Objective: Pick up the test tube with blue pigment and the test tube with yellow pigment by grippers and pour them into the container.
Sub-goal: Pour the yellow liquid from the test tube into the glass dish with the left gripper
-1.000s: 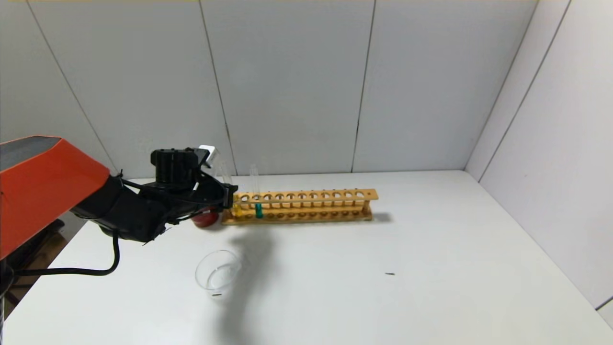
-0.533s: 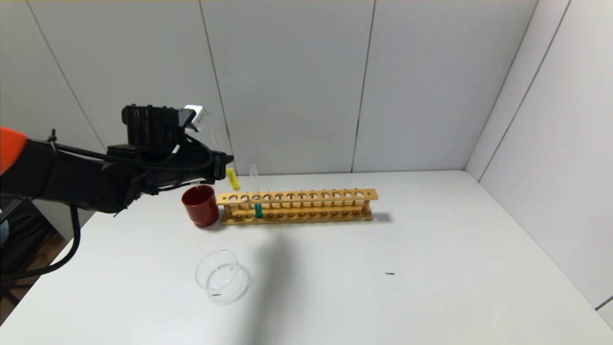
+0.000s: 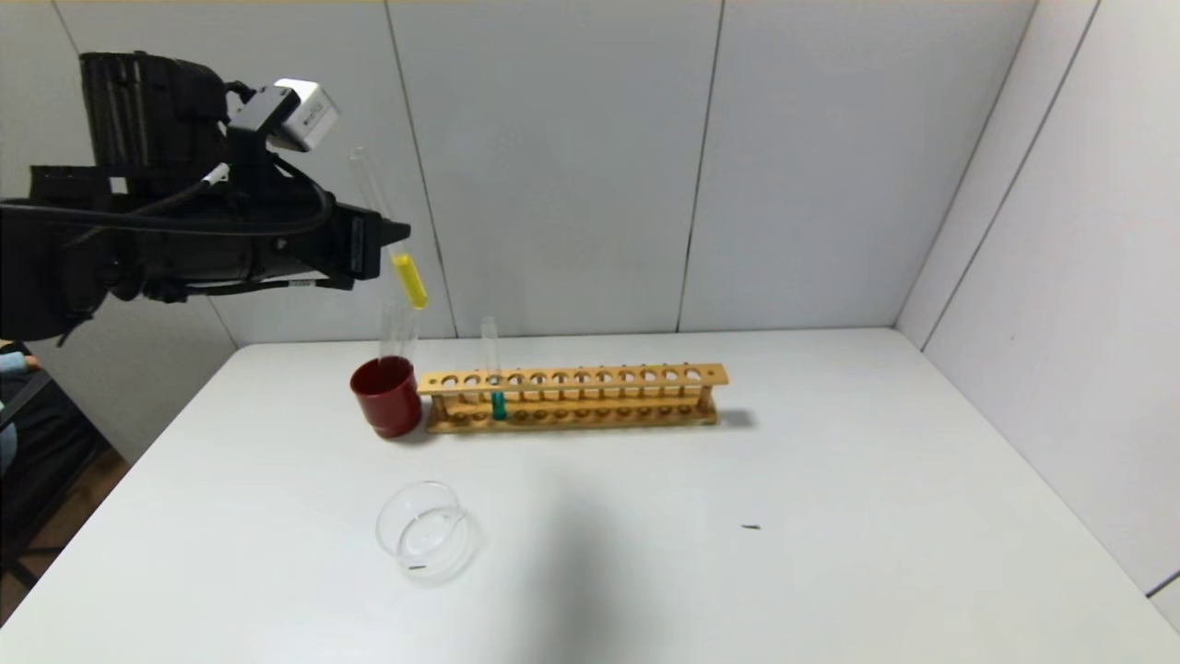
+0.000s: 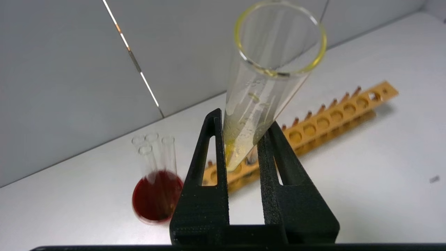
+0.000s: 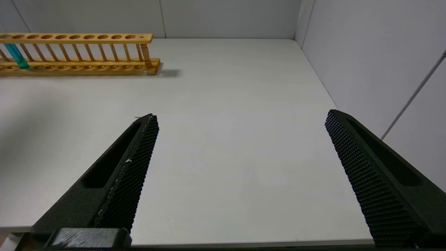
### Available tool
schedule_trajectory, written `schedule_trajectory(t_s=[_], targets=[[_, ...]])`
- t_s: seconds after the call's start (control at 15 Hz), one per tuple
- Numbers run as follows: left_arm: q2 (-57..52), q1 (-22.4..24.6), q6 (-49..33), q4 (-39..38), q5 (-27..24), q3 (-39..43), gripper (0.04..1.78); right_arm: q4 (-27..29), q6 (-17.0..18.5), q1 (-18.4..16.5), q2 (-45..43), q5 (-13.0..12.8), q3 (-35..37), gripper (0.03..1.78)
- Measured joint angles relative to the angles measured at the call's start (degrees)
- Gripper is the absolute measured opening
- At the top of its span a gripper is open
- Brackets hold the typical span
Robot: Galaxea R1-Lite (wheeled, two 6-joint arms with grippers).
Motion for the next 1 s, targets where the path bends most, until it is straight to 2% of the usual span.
schedule_trajectory(t_s=[0.13,0.33,0.73,1.0], targets=[[-4.8,1.5,4.8,3.7,0.4,5.1,0.31,0.0,0.0,0.0,0.0,0.0,0.0,1.75],[-10.7,6.4,14.2,6.2,0.4,15.1,0.31,0.0,0.0,0.0,0.0,0.0,0.0,1.75],[-15.1,10.4,31.9,-1.5,-6.5,34.0,0.31,0.0,0.0,0.0,0.0,0.0,0.0,1.75],[-11.7,14.9,50.3,-2.7,-10.1,37.0,0.31,0.0,0.0,0.0,0.0,0.0,0.0,1.75]])
